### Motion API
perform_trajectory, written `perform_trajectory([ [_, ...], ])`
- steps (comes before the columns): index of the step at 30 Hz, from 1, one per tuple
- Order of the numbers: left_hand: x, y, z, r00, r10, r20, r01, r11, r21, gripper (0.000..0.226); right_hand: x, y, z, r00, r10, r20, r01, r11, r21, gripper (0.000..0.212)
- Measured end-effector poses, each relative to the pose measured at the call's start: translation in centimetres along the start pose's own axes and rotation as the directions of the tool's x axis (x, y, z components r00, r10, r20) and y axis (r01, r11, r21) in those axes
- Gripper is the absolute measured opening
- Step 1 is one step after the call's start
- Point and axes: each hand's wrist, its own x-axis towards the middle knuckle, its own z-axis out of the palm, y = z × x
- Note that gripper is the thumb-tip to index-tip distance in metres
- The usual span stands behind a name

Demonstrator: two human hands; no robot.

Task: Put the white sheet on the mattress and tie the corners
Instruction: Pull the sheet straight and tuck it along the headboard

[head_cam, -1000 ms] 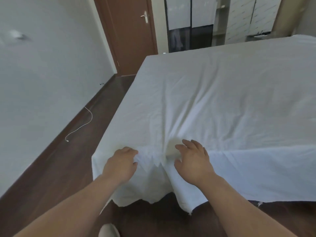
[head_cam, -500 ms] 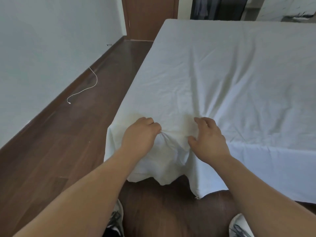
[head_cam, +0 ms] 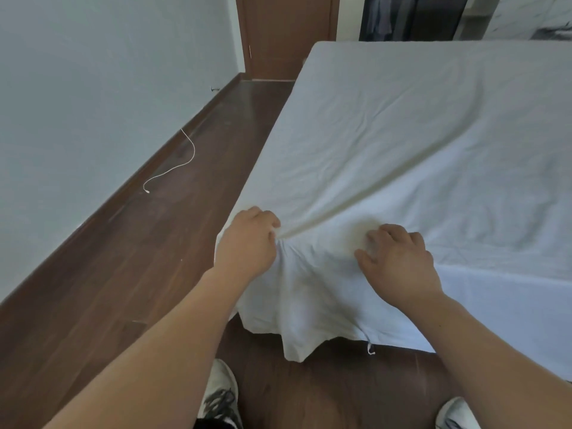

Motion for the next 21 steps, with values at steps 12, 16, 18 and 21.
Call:
perform_trajectory([
  [12,0.3,-4.8,-0.5,0.814,-0.579,-0.049,0.563,0.806,-0.18,0.034,0.2,-3.9,2.5,0.947,-0.322,0.006,0.321,0.947,0.03,0.058],
  [16,1.0,-6.2,-1.0,0.818,-0.565,-0.11,0.542,0.82,-0.182,0.032,0.6,-3.7,2.8,0.949,-0.304,0.088,0.306,0.952,-0.017,0.066],
  [18,1.3,-6.7,-1.4,0.82,-0.559,-0.118,0.533,0.823,-0.197,0.032,0.6,-3.7,2.8,0.949,-0.302,0.088,0.305,0.952,-0.024,0.066],
  [21,1.2,-6.5,-1.4,0.845,-0.524,0.103,0.534,0.821,-0.203,0.012,0.6,-3.8,2.8,0.95,-0.297,0.099,0.301,0.953,-0.029,0.066],
])
